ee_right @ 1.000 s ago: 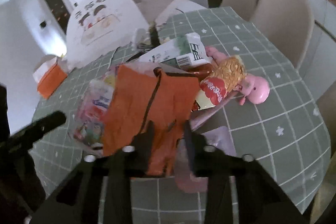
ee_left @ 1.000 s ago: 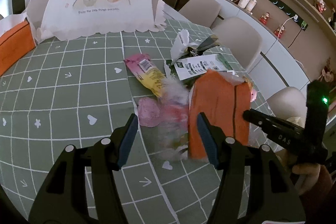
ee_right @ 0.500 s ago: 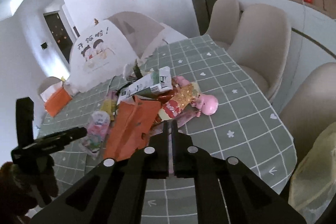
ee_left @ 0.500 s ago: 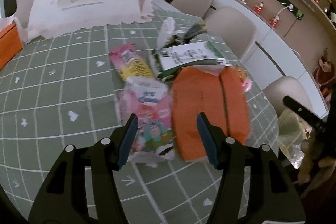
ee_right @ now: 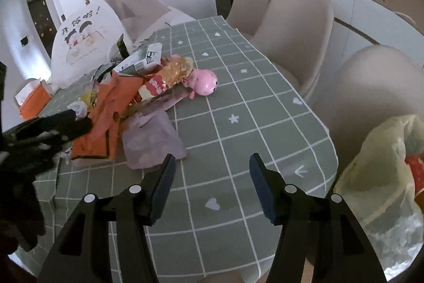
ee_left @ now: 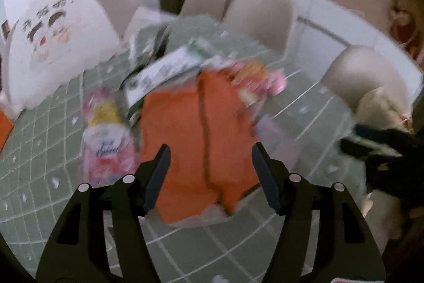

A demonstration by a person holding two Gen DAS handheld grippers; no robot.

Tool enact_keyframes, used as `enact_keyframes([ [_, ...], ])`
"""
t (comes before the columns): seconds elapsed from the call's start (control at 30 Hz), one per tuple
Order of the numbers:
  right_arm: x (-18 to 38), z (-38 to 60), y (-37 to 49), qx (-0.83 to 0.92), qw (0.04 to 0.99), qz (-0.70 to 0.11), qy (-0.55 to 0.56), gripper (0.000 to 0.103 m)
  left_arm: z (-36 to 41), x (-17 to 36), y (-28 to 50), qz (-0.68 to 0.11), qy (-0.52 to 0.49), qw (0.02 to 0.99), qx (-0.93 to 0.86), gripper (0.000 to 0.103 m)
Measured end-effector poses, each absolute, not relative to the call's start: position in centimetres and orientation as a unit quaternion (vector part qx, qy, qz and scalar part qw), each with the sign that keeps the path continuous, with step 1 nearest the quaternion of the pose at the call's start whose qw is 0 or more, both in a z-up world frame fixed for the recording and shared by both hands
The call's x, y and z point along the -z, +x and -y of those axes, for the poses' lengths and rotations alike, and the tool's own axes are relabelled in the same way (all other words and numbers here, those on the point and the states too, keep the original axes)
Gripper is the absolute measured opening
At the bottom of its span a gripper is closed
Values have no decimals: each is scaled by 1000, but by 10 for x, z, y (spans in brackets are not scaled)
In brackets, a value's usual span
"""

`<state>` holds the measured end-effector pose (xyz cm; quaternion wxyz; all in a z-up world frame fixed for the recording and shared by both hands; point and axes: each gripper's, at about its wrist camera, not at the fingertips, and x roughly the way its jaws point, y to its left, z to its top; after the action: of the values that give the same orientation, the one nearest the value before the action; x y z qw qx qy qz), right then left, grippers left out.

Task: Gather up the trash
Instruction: 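Return both tools to the table and approach the remaining wrappers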

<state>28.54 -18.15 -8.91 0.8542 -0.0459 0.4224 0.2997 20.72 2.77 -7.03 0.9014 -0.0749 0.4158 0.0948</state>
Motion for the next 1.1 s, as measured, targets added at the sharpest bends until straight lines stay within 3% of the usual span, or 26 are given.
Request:
enact_keyframes([
  [0.1, 92, 178, 284, -314, 849, -423, -40, 55, -57, 82, 198, -429, -158, 884, -97, 61],
  [0.27, 108, 148, 299, -343, 824, -449, -45, 55, -82, 81, 182, -422, -212, 879, -60, 61],
  [0.6, 111, 141, 272, -350, 801, -486, -14, 55, -112, 58, 147, -391, -224, 891, -58, 61],
  [0.73, 127, 142, 271, -358, 775, -519, 50, 39, -126, 64, 148, -395, -243, 881, -88, 61],
  [1.1, 130, 104, 313, -353, 782, -507, 80, 38, -127, 68, 141, -399, -237, 881, -92, 61],
])
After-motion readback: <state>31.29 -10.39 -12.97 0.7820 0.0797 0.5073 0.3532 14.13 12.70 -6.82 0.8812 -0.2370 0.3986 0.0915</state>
